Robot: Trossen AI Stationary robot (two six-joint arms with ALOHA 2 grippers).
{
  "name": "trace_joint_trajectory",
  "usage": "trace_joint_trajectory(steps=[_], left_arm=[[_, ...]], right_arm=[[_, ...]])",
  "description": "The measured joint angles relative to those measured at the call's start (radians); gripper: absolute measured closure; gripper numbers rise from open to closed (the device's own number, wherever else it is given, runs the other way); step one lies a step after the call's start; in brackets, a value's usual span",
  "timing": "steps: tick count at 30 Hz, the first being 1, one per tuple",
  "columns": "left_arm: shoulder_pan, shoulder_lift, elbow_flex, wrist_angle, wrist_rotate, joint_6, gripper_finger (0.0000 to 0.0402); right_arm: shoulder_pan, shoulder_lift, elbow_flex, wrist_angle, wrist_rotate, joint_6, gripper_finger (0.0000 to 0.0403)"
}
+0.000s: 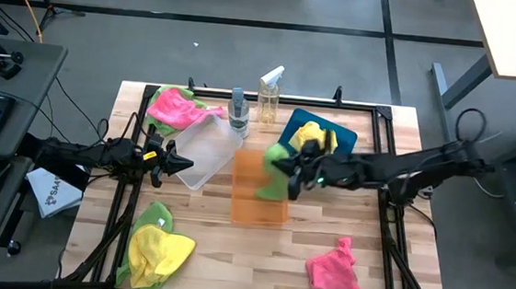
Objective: Sort microfiber towel by color & place in baskets
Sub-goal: Put the top right green microfiber towel into the orange bin
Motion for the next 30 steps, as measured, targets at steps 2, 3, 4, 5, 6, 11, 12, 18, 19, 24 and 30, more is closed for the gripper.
trace_joint_trajectory(steps=[2, 3, 4, 5, 6, 11, 12, 18, 19, 24, 30], left_arm=[[0.0, 0.0, 0.0, 0.0, 0.0, 0.001, 0.0401], [0.0, 0.0, 0.0, 0.0, 0.0, 0.0, 0.0401], [0.0, 0.0, 0.0, 0.0, 0.0, 0.0, 0.0401], [0.0, 0.0, 0.0, 0.0, 0.0, 0.001, 0.0401], [0.0, 0.0, 0.0, 0.0, 0.0, 0.001, 0.0401], [0.0, 0.0, 0.0, 0.0, 0.0, 0.0, 0.0401], [0.0, 0.0, 0.0, 0.0, 0.0, 0.0, 0.0401], [0.0, 0.0, 0.0, 0.0, 0.0, 0.001, 0.0401], [0.0, 0.0, 0.0, 0.0, 0.0, 0.0, 0.0401], [0.0, 0.0, 0.0, 0.0, 0.0, 0.0, 0.0401], [0.0, 0.0, 0.0, 0.0, 0.0, 0.001, 0.0401]], right_arm=[[0.007, 0.056, 0.0, 0.043, -0.018, 0.005, 0.0403], [0.01, 0.082, 0.0, 0.052, -0.021, 0.008, 0.0403], [0.012, 0.109, 0.0, 0.054, -0.022, 0.018, 0.0403], [0.013, 0.135, 0.0, 0.054, -0.025, 0.037, 0.0403], [0.013, 0.159, 0.0, 0.052, -0.027, 0.053, 0.0403], [0.006, 0.273, 0.0, 0.034, -0.029, 0.103, 0.0403], [0.004, 0.293, 0.0, 0.023, -0.036, 0.109, 0.0403], [-0.03, 0.392, -0.002, -0.023, -0.163, 0.188, 0.0395], [-0.042, 0.397, -0.002, -0.023, -0.197, 0.188, 0.0389], [-0.107, 0.4, -0.002, -0.068, -0.342, 0.188, 0.0317], [-0.171, 0.348, -0.002, -0.097, -0.573, 0.125, 0.0195]])
